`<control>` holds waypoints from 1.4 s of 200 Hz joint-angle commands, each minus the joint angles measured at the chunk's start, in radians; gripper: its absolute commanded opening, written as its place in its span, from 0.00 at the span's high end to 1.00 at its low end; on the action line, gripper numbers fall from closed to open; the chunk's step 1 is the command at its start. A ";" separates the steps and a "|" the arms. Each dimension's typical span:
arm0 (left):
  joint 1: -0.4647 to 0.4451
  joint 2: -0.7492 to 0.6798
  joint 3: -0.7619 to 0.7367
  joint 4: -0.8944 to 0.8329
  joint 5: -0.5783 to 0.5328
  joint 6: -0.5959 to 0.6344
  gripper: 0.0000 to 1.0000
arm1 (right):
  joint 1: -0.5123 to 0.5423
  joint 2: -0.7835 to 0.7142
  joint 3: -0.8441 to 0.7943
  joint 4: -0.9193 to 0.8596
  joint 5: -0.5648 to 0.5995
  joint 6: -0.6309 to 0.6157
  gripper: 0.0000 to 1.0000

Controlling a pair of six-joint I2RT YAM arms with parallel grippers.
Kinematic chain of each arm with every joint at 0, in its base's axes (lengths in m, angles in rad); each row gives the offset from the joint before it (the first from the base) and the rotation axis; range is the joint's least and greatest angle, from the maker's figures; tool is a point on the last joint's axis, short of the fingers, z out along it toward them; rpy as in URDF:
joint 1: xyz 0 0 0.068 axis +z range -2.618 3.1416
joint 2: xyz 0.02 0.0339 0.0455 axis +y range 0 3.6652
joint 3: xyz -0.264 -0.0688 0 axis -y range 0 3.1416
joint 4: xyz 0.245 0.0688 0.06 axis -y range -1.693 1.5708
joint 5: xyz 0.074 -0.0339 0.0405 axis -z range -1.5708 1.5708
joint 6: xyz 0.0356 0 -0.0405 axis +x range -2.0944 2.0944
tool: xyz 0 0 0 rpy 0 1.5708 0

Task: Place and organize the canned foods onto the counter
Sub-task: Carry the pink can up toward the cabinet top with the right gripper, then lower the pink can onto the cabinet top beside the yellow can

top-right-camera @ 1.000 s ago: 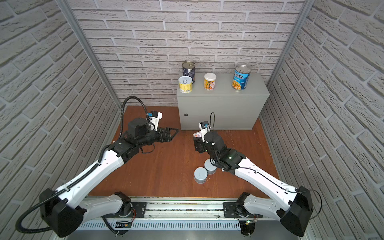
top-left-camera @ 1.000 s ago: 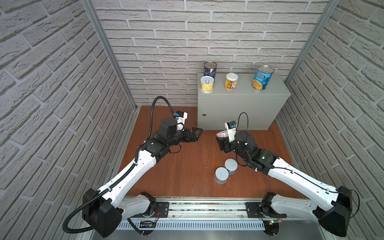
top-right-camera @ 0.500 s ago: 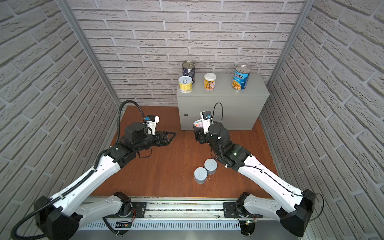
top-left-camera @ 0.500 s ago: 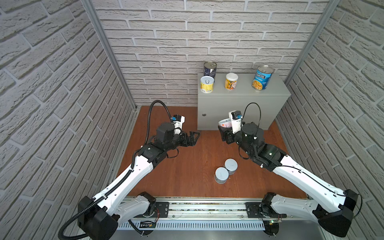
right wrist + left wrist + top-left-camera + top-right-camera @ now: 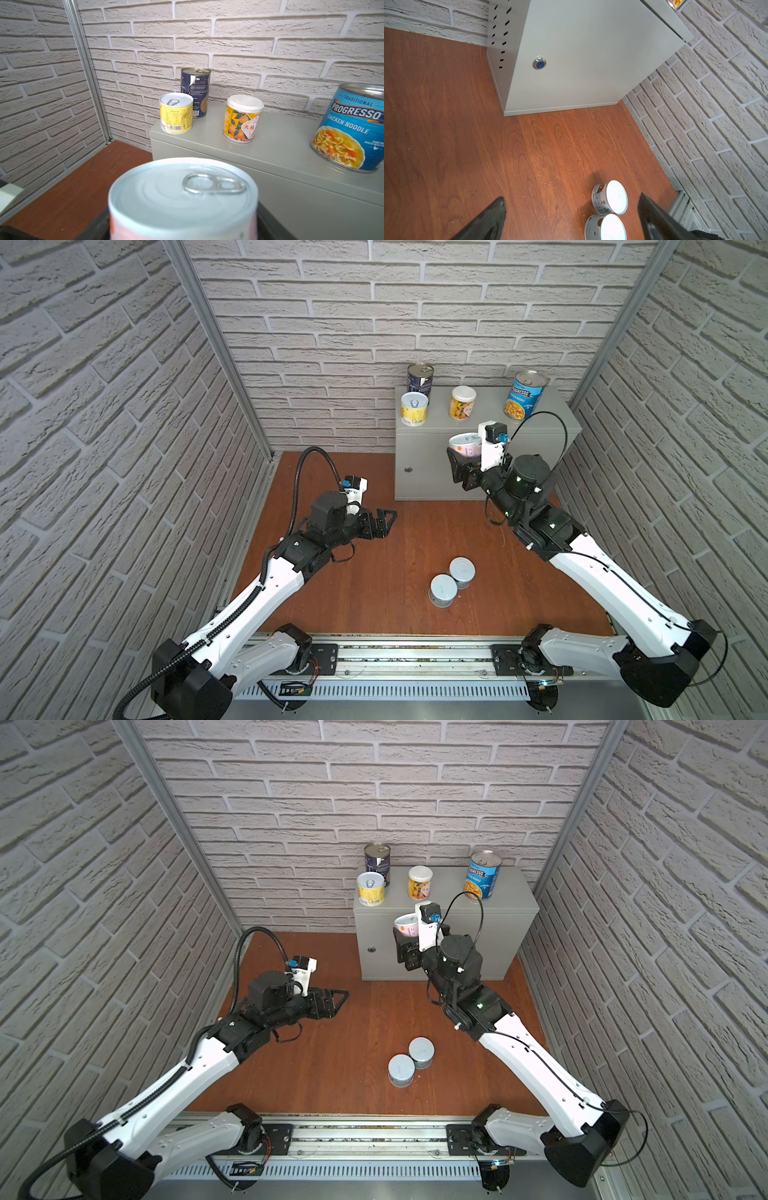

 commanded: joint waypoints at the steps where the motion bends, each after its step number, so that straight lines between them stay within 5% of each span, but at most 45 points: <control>1: -0.014 -0.029 -0.018 0.032 -0.008 0.010 0.02 | -0.045 0.029 0.079 0.168 -0.067 0.003 0.34; 111: -0.022 -0.030 -0.057 0.045 -0.049 0.026 0.02 | -0.157 0.205 0.218 0.230 -0.143 0.024 0.33; 280: -0.025 0.007 -0.072 0.056 -0.062 0.024 0.02 | -0.206 0.383 0.284 0.358 -0.111 0.101 0.32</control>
